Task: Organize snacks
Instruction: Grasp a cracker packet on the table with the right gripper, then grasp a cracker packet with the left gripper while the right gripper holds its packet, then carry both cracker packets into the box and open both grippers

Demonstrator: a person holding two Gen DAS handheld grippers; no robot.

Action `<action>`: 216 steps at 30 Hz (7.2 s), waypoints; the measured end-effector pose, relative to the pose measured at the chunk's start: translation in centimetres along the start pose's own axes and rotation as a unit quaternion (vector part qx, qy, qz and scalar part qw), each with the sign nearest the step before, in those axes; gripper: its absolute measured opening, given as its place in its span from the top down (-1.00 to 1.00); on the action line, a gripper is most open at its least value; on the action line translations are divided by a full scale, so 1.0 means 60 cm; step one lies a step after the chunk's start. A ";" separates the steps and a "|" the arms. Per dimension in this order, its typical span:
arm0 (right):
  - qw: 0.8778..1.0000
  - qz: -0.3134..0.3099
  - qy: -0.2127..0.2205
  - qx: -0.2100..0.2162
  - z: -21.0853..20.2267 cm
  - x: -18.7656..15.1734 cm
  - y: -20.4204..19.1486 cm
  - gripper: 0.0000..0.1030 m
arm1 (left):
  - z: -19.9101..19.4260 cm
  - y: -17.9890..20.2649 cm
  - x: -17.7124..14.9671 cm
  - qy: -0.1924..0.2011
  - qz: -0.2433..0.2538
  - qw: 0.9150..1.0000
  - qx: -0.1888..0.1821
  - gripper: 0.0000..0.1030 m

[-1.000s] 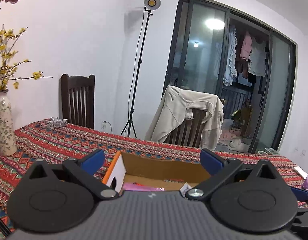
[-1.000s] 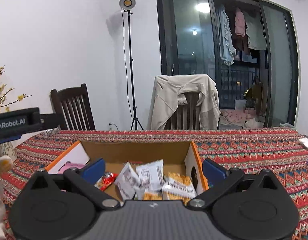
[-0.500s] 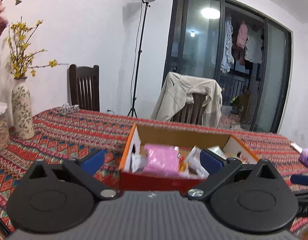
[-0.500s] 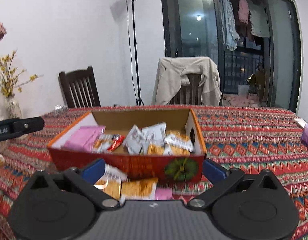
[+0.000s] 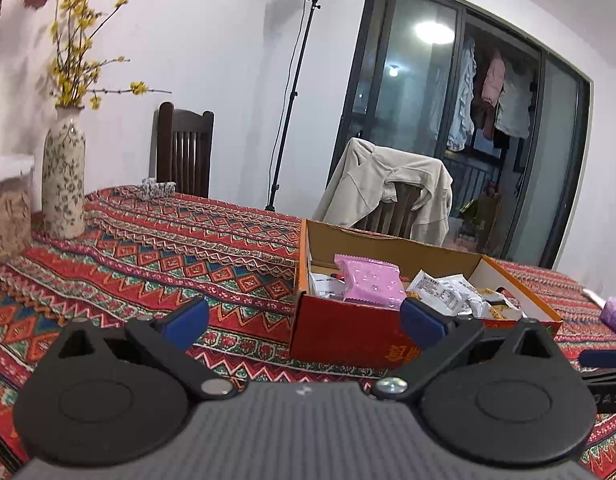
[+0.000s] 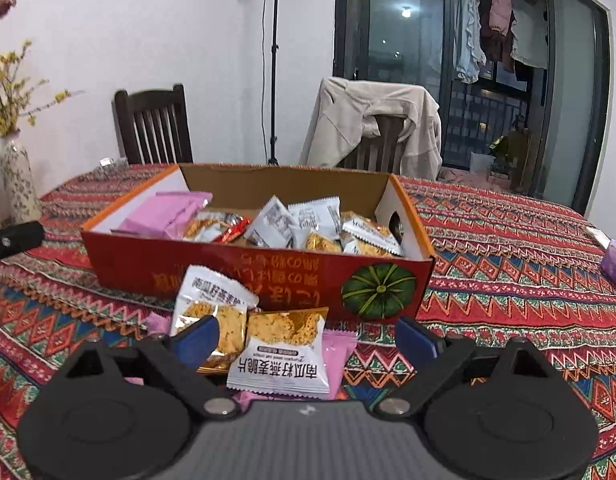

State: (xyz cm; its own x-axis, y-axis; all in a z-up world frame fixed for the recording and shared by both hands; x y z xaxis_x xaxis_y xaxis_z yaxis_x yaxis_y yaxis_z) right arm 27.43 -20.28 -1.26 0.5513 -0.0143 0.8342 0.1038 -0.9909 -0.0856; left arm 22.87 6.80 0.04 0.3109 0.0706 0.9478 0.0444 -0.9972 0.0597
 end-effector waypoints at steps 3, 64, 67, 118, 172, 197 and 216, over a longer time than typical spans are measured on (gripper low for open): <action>1.000 -0.005 -0.009 -0.007 0.013 -0.002 -0.006 -0.61 | 0.002 -0.006 -0.004 -0.002 -0.010 1.000 -0.006 -1.00; 0.994 0.078 0.077 0.021 -0.011 0.000 0.184 0.24 | 0.078 0.272 -0.020 -0.121 0.115 0.985 -0.031 -1.00; 0.993 0.089 0.078 0.022 -0.012 -0.005 0.192 0.24 | 0.089 0.287 -0.028 -0.129 0.117 0.985 -0.014 -1.00; 0.987 0.027 0.148 0.060 -0.095 0.002 0.081 0.24 | -0.022 0.237 0.029 -0.059 0.043 0.996 -0.050 0.46; 0.983 0.033 0.178 0.033 0.055 0.194 0.036 0.24 | 0.184 0.203 0.162 -0.029 0.027 0.998 -0.057 0.46; 0.990 0.031 0.134 0.031 0.138 0.141 0.041 0.24 | 0.249 0.177 0.107 -0.045 0.037 0.997 -0.043 0.46; 0.990 0.053 0.127 0.026 0.149 0.146 0.053 -1.00 | 0.249 0.139 0.118 -0.033 -0.018 0.999 -0.003 -1.00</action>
State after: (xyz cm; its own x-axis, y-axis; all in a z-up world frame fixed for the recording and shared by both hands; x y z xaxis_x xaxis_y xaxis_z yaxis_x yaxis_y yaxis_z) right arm 39.98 -22.35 0.90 0.3368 -0.1576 0.9283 0.1016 -0.9741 -0.2022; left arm 39.63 -0.66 2.54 0.3719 0.1076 0.9220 0.0504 -0.9941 0.0957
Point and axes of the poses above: each gripper's, at about its wrist camera, not at the fingertips, and z roughly the way its jaws point, y to its right, x to its top, the point moved 3 cm from there along z, roughly the way its jaws point, and after that the axes turned 8 degrees about z, right-handed, at the moved point
